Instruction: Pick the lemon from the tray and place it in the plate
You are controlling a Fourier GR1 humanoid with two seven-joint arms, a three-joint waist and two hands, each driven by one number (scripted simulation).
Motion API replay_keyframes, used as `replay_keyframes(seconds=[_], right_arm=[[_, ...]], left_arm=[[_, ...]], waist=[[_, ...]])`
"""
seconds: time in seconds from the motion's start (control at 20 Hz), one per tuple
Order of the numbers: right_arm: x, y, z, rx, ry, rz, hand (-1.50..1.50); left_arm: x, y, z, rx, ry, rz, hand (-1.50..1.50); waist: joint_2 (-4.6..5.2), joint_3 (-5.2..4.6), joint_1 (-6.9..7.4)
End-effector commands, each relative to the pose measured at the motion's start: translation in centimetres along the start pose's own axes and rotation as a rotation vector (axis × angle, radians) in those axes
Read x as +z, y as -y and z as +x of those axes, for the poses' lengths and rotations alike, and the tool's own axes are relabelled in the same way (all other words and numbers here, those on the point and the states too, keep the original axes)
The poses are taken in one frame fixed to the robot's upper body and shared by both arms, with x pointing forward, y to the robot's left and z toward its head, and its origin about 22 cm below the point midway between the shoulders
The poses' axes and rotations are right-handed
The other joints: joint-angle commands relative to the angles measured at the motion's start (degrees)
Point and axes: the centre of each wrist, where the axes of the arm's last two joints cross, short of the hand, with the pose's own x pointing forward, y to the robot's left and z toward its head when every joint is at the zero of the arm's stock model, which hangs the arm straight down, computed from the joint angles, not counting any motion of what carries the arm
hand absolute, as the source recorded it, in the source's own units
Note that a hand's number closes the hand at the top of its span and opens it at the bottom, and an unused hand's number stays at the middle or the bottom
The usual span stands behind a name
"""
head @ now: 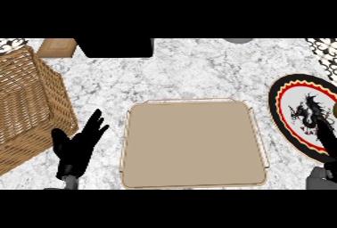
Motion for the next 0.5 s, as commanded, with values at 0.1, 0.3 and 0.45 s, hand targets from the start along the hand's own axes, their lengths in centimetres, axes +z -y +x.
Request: replay_keyframes(seconds=[0.1,0.3,0.45], right_arm=[[5.4,4.2,-1.7,-0.038,-0.012,0.087,-1.5],[6.9,7.4,-3.8,0.044,-0.013,0.129,-1.5],[7.5,8.1,-4.2,0.048,-0.025,0.123,-1.5]], left_arm=[[-0.3,0.3,-1.9,-0.008,-0.046,0.002,0.0],[0.4,0.5,-0.4,0.002,-0.043,-0.016,0.0],[-0.7,1.7,-0.4,0.001,-0.049,0.014,0.0]], waist=[[0.45,-0.28,0.2],[0.48,-0.3,0.37],[0.58,-0.31,0.18]])
